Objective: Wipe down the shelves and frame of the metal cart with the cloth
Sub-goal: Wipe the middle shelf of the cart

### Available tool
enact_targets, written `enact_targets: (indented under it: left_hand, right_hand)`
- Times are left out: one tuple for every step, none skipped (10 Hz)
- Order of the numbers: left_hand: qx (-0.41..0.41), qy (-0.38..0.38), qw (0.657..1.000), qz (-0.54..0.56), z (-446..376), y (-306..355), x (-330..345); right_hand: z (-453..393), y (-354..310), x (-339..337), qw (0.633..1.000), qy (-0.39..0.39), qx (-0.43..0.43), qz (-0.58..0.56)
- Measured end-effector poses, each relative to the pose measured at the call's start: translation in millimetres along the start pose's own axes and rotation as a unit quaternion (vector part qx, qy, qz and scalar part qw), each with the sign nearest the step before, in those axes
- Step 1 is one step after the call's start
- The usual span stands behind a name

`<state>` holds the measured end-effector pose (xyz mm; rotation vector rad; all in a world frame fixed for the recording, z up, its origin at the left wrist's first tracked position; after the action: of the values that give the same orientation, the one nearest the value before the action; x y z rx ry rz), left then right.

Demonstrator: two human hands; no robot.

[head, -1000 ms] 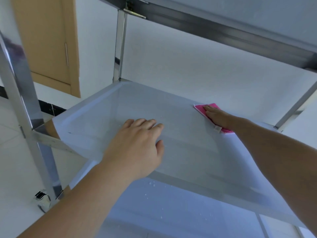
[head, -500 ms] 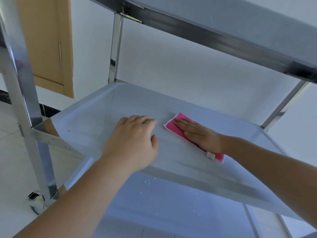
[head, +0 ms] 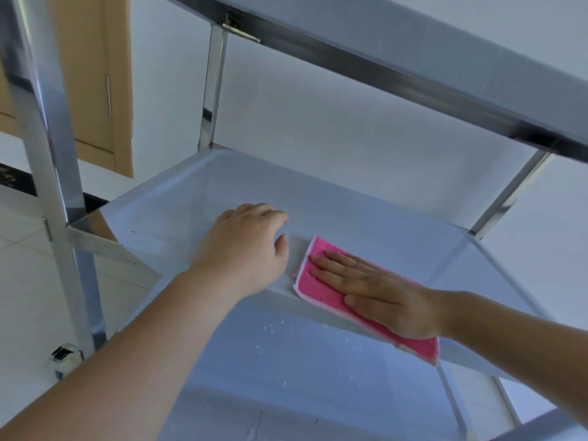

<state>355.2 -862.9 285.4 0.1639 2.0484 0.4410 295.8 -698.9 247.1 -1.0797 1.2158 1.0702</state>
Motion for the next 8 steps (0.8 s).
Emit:
enact_targets:
  left_hand:
    - [-0.015,0.003,0.999,-0.039,-3,-21,-25]
    - [-0.041,0.019,0.998,-0.048,-2,-60,-37]
    - [-0.057,0.012,0.998,-0.039,0,-75,-39]
    - [-0.04,-0.003,0.999,-0.037,5,-69,-28]
    - [-0.033,-0.003,0.999,-0.036,6,-71,-28]
    - [-0.027,0.004,0.999,-0.036,7,-71,-28]
    - [-0.024,0.005,0.999,-0.035,8,-71,-27]
    - [-0.014,0.007,0.999,-0.035,8,-70,-27]
  right_hand:
    - [2,1,0,1.0,0.026,-0.009,-0.011]
    - [1,2,0,0.999,0.034,-0.022,0.01]
    - [-4,7,2,0.999,0.022,-0.019,0.018]
    - [-12,11,3,0.999,0.013,-0.03,0.032]
    - [-24,15,1,1.0,0.011,-0.019,0.002]
    - [-35,22,-1,1.0,0.016,0.0,-0.017]
    - [-43,46,-8,0.998,0.0,0.05,-0.05]
    - [-53,88,-13,0.989,-0.029,0.132,-0.06]
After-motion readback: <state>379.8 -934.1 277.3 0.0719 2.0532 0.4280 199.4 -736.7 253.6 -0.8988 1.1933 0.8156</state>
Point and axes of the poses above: each hand's wrist, its own z-axis away from the middle knuckle, its own x-axis out of the palm, y = z × x, the point moved 8 cm from there along -z, towards the middle knuckle, and after that the axes turned 2 degrees about -y, right-handed, at the moved point
